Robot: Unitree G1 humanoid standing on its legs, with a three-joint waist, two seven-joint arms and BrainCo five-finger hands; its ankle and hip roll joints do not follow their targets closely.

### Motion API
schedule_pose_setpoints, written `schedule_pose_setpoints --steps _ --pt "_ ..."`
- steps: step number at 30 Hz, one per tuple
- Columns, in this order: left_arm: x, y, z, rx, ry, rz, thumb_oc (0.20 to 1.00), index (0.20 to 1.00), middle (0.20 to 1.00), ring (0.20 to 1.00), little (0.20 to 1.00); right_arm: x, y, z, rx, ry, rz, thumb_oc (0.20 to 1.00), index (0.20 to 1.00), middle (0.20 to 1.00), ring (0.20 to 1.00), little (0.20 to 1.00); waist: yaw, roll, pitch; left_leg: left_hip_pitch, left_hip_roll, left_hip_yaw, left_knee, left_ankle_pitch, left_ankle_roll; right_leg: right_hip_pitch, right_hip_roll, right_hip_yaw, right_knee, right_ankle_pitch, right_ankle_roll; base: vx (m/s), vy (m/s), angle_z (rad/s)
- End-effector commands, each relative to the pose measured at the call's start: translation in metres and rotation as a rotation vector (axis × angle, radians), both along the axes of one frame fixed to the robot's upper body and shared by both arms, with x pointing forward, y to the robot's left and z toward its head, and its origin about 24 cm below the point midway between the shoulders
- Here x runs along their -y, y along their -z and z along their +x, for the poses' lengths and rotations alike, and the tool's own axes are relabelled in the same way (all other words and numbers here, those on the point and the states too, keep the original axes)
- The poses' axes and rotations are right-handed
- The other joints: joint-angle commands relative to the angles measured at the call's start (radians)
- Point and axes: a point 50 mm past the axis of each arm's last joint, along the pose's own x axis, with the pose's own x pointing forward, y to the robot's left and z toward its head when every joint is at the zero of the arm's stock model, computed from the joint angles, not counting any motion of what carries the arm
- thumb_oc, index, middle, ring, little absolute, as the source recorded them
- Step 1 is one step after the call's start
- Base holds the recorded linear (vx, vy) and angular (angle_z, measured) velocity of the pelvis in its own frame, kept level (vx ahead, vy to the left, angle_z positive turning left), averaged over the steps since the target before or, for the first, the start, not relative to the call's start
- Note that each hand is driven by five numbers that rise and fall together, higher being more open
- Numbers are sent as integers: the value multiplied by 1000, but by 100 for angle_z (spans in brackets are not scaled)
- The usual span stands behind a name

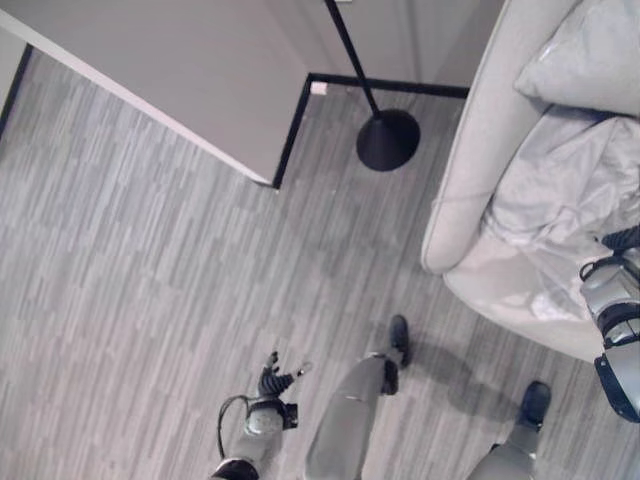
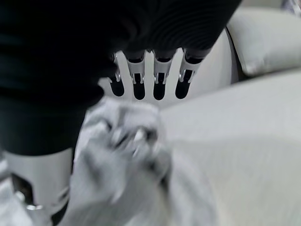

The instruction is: Hang the clothes on the sofa on the clothes rack.

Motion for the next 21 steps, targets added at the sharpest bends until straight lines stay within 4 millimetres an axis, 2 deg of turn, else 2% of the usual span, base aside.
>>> schedule_pose_setpoints --steps 1,6,8,9,10,13,14,17,18,19,20,21 --pt "-10 -8 2 52 -16 -13 1000 1000 1000 1000 1000 13 -42 3 135 -36 21 1000 1000 1000 1000 1000 19 6 21 -204 69 -72 167 -37 -121 60 -43 -42 33 57 -15 5 52 6" --pt "-4 -14 8 94 3 -38 1000 1000 1000 1000 1000 12 -45 7 190 -61 145 1000 1000 1000 1000 1000 22 14 38 -249 64 -63 206 -53 -117 50 -48 -49 29 61 -14 7 47 8" --pt "-8 -13 8 90 -15 -45 1000 1000 1000 1000 1000 1 -32 14 132 -135 208 1000 1000 1000 1000 1000 19 3 53 -271 69 -59 228 -62 -114 46 -49 -55 27 65 -14 3 3 -2" --pt "-8 -13 8 90 -15 -45 1000 1000 1000 1000 1000 1 -32 14 132 -136 208 827 827 827 827 827 19 3 52 -271 69 -59 228 -62 -114 45 -49 -55 27 64 -14 2 -2 -10" --pt "-10 -13 5 92 -23 -58 1000 1000 1000 1000 1000 -6 -19 17 67 -194 259 200 200 200 200 200 13 -7 57 -282 69 -56 240 -66 -113 43 -47 -57 30 64 -16 -1 -3 -12" --pt "-13 -14 3 99 -40 -68 1000 1000 1000 1000 1000 -9 -9 17 12 -206 255 200 200 200 200 200 6 -17 61 -290 71 -55 245 -67 -112 41 -45 -61 33 62 -18 -6 -11 -8" --pt "-17 -13 1 96 -61 -74 1000 1000 1000 1000 1000 -14 4 16 12 -216 335 200 200 200 200 200 -1 -27 64 -295 77 -58 253 -68 -112 42 -38 -59 35 59 -20 -11 -29 -5" --pt "-20 -12 -1 82 -77 -63 1000 1000 1000 1000 1000 -17 15 14 49 -184 428 200 200 200 200 200 -8 -38 65 -289 81 -57 251 -69 -113 44 -33 -57 38 55 -22 -11 -27 -1" --pt "-23 -10 -2 62 -93 -45 1000 1000 1000 1000 1000 -24 31 12 48 -174 490 200 200 200 200 200 -15 -48 62 -282 86 -59 249 -69 -114 47 -27 -52 42 49 -25 0 0 0" --pt "-24 -10 -2 61 -93 -44 1000 1000 1000 1000 1000 -24 31 12 48 -174 491 200 200 200 200 200 -15 -49 62 -281 85 -59 249 -69 -114 47 -27 -52 43 49 -25 -17 -44 -3" --pt "-26 -7 -4 45 -109 -33 1000 1000 1000 1000 1000 -31 42 11 56 -171 543 200 200 200 200 200 -22 -55 59 -276 88 -60 248 -69 -115 49 -23 -50 45 45 -26 -22 -50 -5" --pt "-30 -3 -7 13 -138 -8 1000 1000 1000 1000 1000 -43 61 8 87 -156 645 200 200 200 200 200 -35 -67 53 -258 95 -65 241 -69 -117 54 -14 -45 52 37 -30 -32 -72 -6"
